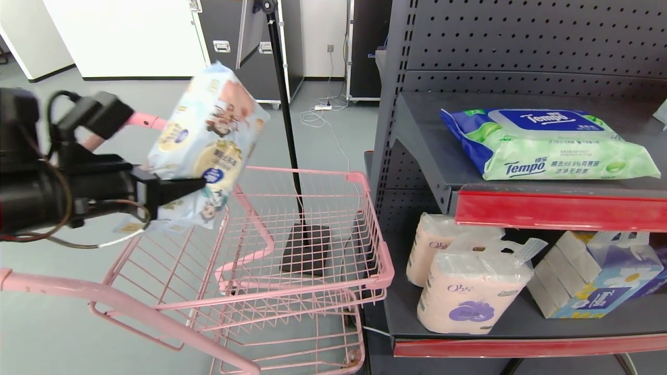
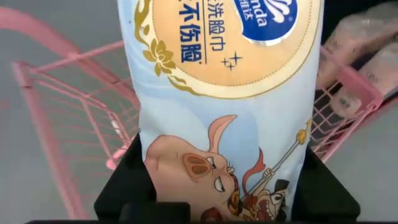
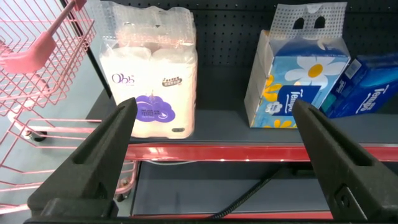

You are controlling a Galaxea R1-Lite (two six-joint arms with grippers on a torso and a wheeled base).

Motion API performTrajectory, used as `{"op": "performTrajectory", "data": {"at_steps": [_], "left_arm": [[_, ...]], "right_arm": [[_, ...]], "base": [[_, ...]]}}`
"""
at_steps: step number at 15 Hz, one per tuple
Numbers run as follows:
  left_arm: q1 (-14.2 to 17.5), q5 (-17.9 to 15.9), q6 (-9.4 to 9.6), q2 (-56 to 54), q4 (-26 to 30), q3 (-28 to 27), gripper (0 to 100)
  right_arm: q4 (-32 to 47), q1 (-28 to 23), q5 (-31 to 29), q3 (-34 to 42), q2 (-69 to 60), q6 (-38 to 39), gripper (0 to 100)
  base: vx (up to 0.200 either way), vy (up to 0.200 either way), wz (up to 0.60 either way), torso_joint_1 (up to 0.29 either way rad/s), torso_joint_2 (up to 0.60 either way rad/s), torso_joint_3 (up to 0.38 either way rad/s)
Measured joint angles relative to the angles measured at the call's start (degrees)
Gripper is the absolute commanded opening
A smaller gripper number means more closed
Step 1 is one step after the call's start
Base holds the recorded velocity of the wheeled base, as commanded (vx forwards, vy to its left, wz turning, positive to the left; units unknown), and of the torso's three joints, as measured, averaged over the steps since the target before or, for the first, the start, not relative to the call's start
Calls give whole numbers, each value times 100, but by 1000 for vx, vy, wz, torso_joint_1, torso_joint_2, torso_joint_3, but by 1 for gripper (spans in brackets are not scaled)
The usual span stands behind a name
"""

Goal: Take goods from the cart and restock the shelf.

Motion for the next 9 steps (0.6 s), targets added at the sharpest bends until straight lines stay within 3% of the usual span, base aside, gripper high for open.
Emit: {"op": "performTrajectory", "data": {"at_steps": [4,7,9], "left_arm": [[720,7,-600,-2150,591,740,0],[933,16,-917,-3838,1487,1353,0],[991,11,-1033,-4808,1896,1735,0]], "right_arm": [[0,2,0,0,0,-1,100],[0,0,-6,0,0,2,100],[-5,0,-6,0,0,0,100]], "base": [[0,0,0,0,0,0],[0,0,0,79,-320,-224],[0,0,0,144,-478,-334]]}}
